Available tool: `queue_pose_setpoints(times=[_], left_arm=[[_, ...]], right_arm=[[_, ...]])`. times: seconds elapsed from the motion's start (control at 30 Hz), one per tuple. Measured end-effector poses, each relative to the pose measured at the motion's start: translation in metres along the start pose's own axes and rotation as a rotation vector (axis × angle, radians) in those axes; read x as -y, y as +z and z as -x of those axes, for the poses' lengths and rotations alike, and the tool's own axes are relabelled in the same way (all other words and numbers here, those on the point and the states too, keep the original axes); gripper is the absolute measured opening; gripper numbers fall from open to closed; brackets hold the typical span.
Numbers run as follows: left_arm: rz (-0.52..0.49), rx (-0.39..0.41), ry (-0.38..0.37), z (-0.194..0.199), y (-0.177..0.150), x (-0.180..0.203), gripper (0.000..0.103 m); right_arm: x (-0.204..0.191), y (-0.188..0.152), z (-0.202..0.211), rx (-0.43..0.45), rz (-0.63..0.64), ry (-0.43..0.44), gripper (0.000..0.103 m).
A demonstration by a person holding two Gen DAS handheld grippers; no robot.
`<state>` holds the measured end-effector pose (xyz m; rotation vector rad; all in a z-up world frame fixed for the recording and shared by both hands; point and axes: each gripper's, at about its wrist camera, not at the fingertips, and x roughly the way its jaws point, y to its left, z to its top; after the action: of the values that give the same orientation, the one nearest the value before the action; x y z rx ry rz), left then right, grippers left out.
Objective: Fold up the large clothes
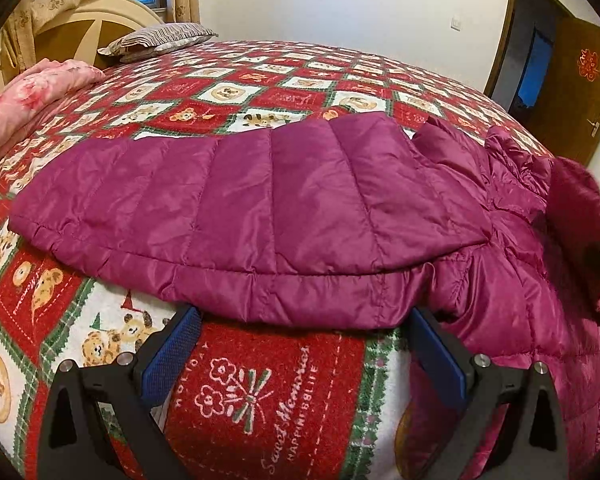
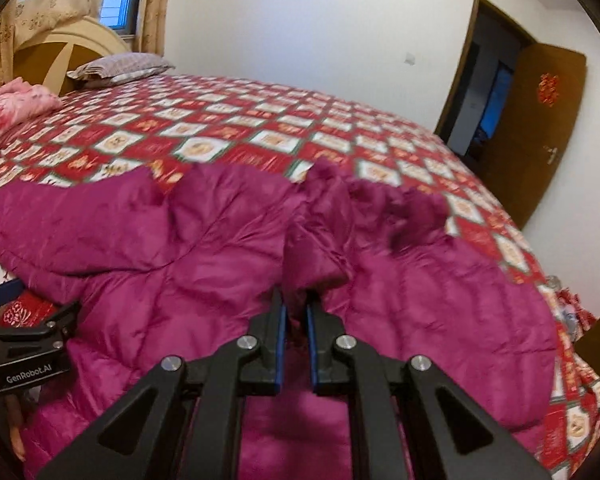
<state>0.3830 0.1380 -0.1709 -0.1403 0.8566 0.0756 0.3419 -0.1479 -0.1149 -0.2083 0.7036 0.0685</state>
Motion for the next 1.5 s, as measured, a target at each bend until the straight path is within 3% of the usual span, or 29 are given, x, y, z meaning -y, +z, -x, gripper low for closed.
queue_pose_setpoints(times=[0.1, 0.2, 0.27, 0.3, 0.43, 0.5, 0.57, 0.67, 0.7, 0.77, 0.83, 1.0, 1.1, 1.17, 1.23, 1.4, 1.43, 1.47, 1.5], left_arm=[[-0.001, 0.004, 0.002, 0.0, -0.001, 0.0, 0.102], [0.0, 0.007, 0.001, 0.0, -0.001, 0.0, 0.102], [0.001, 0.008, 0.0, 0.0, -0.001, 0.0, 0.102], [0.0, 0.007, 0.001, 0.0, -0.001, 0.0, 0.102], [-0.001, 0.005, 0.002, 0.0, -0.001, 0.0, 0.102], [-0.004, 0.002, 0.005, 0.0, -0.001, 0.0, 0.102], [-0.005, -0.002, 0.008, 0.0, -0.001, 0.0, 0.102], [-0.018, -0.013, 0.027, -0.002, 0.0, 0.003, 0.102], [-0.022, -0.016, 0.034, -0.002, 0.0, 0.004, 0.102], [-0.027, -0.021, 0.044, -0.002, 0.0, 0.005, 0.102], [-0.03, -0.027, 0.047, -0.003, 0.001, 0.006, 0.102], [-0.027, -0.077, -0.009, 0.014, 0.012, 0.009, 0.102], [-0.045, 0.026, -0.061, 0.046, 0.028, 0.027, 0.102], [-0.062, 0.053, -0.104, 0.058, 0.042, 0.048, 0.102], [-0.082, 0.035, -0.149, 0.056, 0.056, 0.076, 0.102], [-0.103, -0.045, -0.13, 0.009, 0.054, 0.133, 0.101], [-0.099, -0.051, -0.123, 0.004, 0.05, 0.136, 0.097], [-0.095, -0.061, -0.099, -0.003, 0.042, 0.141, 0.084], [-0.095, -0.071, -0.074, -0.008, 0.034, 0.143, 0.081]], right_arm=[[-0.008, -0.001, -0.007, -0.013, -0.003, 0.04, 0.012], [-0.013, -0.002, -0.016, -0.053, -0.02, 0.137, 0.026], [-0.011, -0.003, -0.016, -0.072, -0.062, 0.251, 0.064], [-0.007, -0.002, -0.011, -0.065, -0.1, 0.302, 0.068], [0.017, 0.004, 0.034, 0.038, -0.178, 0.362, 0.067], [0.042, 0.003, 0.055, 0.089, -0.213, 0.329, 0.056], [0.079, -0.002, 0.069, 0.111, -0.28, 0.249, 0.047], [0.142, -0.008, 0.074, 0.115, -0.407, 0.091, 0.047], [0.168, -0.012, 0.069, 0.09, -0.451, 0.014, 0.046], [0.205, -0.017, 0.054, 0.047, -0.517, -0.06, 0.037], [0.226, -0.024, 0.032, -0.014, -0.533, -0.114, 0.035], [0.228, -0.06, -0.031, -0.22, -0.47, -0.14, 0.028], [0.215, -0.074, -0.03, -0.173, -0.389, -0.178, 0.028], [0.213, -0.076, -0.027, -0.161, -0.39, -0.188, 0.028], [0.215, -0.078, -0.026, -0.148, -0.393, -0.19, 0.028], [0.226, -0.083, -0.021, -0.122, -0.415, -0.182, 0.03], [0.226, -0.084, -0.019, -0.117, -0.419, -0.178, 0.031], [0.227, -0.085, -0.018, -0.113, -0.424, -0.172, 0.032], [0.228, -0.084, -0.018, -0.11, -0.428, -0.166, 0.033]])
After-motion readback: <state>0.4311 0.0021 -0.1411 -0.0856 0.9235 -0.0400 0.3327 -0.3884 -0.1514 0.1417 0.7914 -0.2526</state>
